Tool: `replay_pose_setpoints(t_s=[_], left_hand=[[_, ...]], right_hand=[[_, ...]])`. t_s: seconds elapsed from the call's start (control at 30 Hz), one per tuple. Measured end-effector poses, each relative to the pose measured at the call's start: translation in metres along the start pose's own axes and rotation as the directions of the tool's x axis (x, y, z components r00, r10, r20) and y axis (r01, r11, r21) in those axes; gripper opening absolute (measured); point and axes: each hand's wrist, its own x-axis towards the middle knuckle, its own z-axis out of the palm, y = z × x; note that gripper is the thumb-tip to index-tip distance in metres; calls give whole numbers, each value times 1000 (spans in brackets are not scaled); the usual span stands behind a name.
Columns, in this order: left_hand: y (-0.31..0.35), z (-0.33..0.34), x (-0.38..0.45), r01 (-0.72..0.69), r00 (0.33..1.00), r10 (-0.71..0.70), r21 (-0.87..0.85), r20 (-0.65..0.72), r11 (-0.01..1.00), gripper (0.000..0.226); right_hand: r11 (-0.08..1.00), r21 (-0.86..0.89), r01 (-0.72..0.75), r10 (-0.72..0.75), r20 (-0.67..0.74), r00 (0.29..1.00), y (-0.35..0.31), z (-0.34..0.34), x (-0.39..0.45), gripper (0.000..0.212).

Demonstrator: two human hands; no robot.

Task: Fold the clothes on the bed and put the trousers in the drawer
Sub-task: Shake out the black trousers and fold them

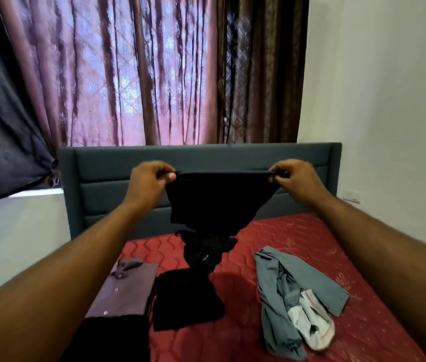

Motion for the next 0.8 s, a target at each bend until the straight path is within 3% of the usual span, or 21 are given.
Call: replay_pose_setpoints(t_s=[0.07,0.17,0.23,0.33,0.4,0.47,0.53,0.63,0.73,0.8], left_hand=[[-25,13,-49,-102,993,97,71,71,992,6],[-85,50,-157,-63,951,8,170,310,983,12],[-118,70,-241,-35,843,-119,275,525,961,3],[-135,84,-340,-85,577,-287,405,765,910,17],[-136,87,-379,-73,473,-316,394,822,916,25],[-130,79,-397,4,408,-276,301,870,954,42],[-123,65,-407,74,401,-174,157,900,985,45],[-105,45,-398,212,498,-104,-5,861,977,27],[-106,53,-361,279,565,-123,-48,816,959,10],[-120,74,-328,283,636,-140,-61,759,957,11]], right_hand=[[1000,-20,9,-7,100,995,15,18,-41,15],[995,-96,-35,71,407,911,43,64,-138,13],[984,-167,-61,153,627,764,55,94,-212,13],[976,-217,-13,198,863,465,66,126,-303,21],[976,-216,-3,207,931,302,76,134,-333,22],[974,-219,-52,225,951,211,81,125,-342,19],[964,-178,-197,213,961,175,88,114,-340,16],[873,-87,-480,150,984,96,84,94,-323,19],[883,-48,-466,91,993,70,87,95,-293,14],[881,-36,-472,112,985,133,97,111,-266,15]])
